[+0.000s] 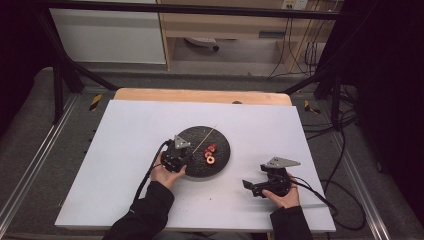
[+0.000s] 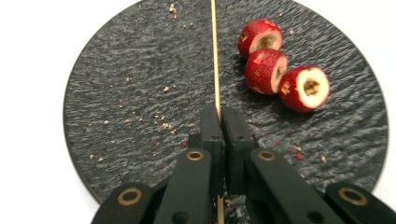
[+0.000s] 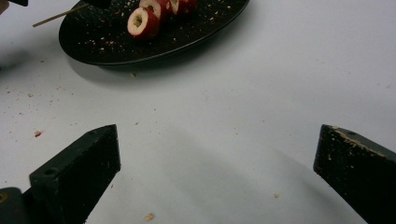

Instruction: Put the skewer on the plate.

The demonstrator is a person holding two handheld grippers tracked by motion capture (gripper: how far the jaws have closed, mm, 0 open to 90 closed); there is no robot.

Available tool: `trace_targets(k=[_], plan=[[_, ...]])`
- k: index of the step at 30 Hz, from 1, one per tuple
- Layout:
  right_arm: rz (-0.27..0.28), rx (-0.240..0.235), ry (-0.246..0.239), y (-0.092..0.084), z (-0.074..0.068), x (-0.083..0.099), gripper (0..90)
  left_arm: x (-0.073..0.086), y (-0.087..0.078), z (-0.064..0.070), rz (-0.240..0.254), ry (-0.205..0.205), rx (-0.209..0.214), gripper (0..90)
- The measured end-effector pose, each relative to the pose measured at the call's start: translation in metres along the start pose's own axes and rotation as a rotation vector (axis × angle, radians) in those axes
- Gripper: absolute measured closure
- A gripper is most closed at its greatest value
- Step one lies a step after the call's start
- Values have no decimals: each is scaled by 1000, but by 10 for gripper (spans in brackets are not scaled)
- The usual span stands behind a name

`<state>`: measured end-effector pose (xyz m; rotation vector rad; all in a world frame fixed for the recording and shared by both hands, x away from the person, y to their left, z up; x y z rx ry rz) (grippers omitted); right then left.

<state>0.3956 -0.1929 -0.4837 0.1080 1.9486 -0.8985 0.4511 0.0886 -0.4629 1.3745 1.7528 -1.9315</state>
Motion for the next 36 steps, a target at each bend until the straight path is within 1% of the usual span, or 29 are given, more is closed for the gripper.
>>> trace_targets(k=[4,6,12,14,18,22,24,26,27,30,36], plan=[[1,-1,2,0,0,0,14,1,6,2,-21,0,-3,880],[0,1,-6,1,0,0,14,2,8,3,-26,0,-3,880],[-2,1,-5,1,0,1,14,1,8,3,-20,-6,-2,878],[-5,1,-5,1,0,1,14,1,8,3,-18,-9,8,873],[-3,2,-4,1,0,1,14,1,3,1,-12,-8,30,779],[-1,3,-2,0,0,0,14,0,-9,-5,27,-5,43,651],[-2,3,1,0,0,0,14,0,-15,-8,45,6,45,582],[1,4,2,0,0,0,13,2,-21,-12,63,16,46,540],[1,5,-1,0,0,0,13,3,-24,-14,64,20,47,511],[0,6,1,0,0,0,13,7,-32,-21,70,16,55,432],[0,8,-1,-1,0,0,12,22,-49,-35,85,18,75,285]])
Point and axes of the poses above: each handheld gripper's, and its own axes: y roughly forward along the jaws, x roughly out of its underside, z roughly to its right, the point moved 5 cm from there along y, roughly forward along the jaws, and after that the axes turned 10 degrees about -x, right-handed, at the moved point
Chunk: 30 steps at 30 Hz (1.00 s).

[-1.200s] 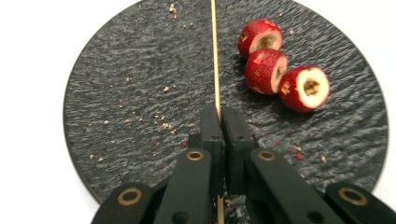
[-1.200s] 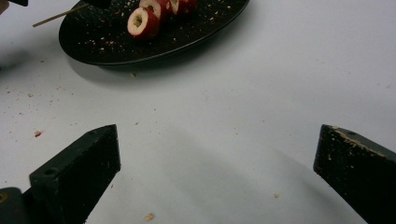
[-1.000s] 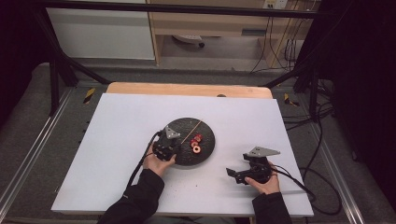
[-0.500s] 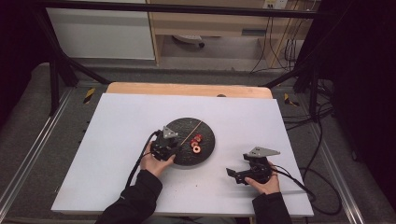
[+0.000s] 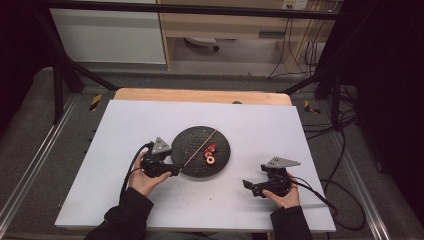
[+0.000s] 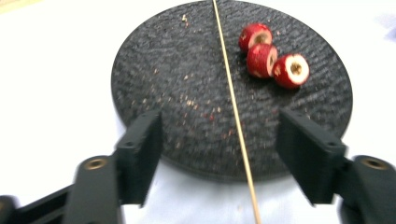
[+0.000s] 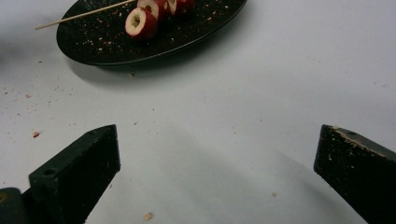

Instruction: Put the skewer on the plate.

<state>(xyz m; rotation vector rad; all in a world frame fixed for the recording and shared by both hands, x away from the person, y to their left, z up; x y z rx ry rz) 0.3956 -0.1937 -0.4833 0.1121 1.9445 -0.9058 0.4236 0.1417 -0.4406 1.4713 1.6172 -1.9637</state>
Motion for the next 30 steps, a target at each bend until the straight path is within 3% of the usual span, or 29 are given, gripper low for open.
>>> trace_targets(k=[11,21,30], plan=[[1,-3,0,0,0,0,9,45,-31,-31,14,-11,-26,84],[-16,-9,-8,1,-2,2,5,82,-46,-52,44,-61,-37,75],[-28,-19,-17,1,-3,4,5,92,-45,-53,36,-58,-34,75]])
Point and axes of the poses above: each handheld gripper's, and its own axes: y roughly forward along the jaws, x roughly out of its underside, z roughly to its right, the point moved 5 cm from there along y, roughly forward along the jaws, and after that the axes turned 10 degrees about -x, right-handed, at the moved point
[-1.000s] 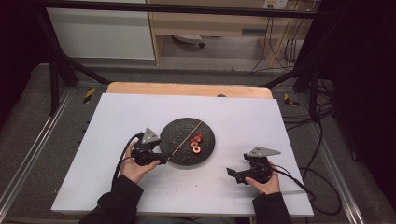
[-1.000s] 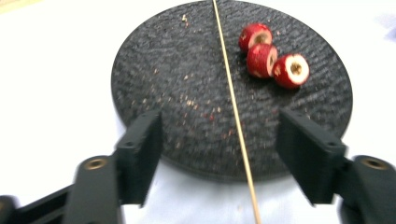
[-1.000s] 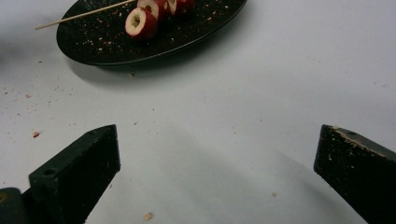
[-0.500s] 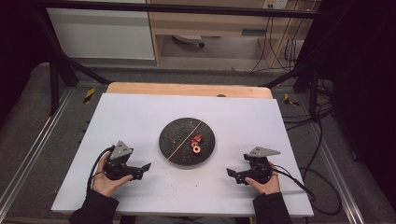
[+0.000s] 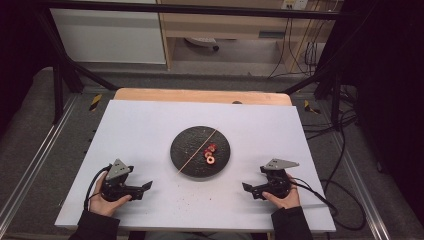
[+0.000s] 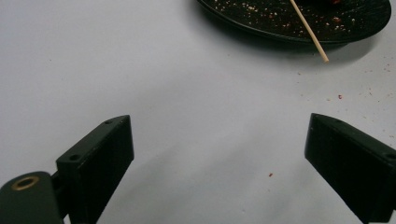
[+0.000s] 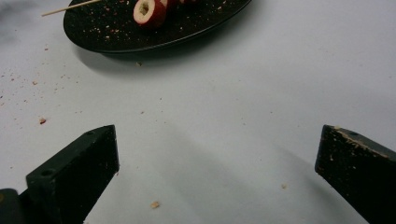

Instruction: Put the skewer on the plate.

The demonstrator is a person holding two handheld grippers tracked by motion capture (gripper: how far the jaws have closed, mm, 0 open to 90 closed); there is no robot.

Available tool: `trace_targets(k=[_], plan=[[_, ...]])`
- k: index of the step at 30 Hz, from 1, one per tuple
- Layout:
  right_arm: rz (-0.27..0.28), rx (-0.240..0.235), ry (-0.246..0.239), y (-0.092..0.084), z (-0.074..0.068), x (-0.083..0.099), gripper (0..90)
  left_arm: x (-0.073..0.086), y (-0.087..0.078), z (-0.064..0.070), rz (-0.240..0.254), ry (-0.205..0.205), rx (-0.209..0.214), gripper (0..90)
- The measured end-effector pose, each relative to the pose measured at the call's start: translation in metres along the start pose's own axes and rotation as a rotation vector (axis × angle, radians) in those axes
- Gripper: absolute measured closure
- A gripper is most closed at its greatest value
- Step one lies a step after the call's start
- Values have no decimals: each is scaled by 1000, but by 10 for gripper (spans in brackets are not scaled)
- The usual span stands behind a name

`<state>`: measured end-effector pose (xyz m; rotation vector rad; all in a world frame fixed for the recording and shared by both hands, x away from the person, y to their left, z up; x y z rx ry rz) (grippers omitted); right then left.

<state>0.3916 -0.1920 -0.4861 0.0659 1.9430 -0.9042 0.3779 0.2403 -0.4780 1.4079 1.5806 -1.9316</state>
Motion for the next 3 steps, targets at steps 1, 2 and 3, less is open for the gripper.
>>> trace_targets(k=[1,2,3], plan=[[-1,-1,-3,0,0,0,5,0,0,0,0,2,0,76],[-1,-1,0,0,0,0,5,0,0,1,-2,5,2,75],[0,-4,2,-1,0,0,5,0,0,1,-3,6,3,75]])
Point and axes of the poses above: each handheld gripper's, and its own axes: y roughly forward along the jaws, x roughly out of its underside, z roughly to its right, the point moved 5 cm from there along y, roughly forward along the jaws, and after that the axes turned 10 degrees about -x, right-handed, at the moved point
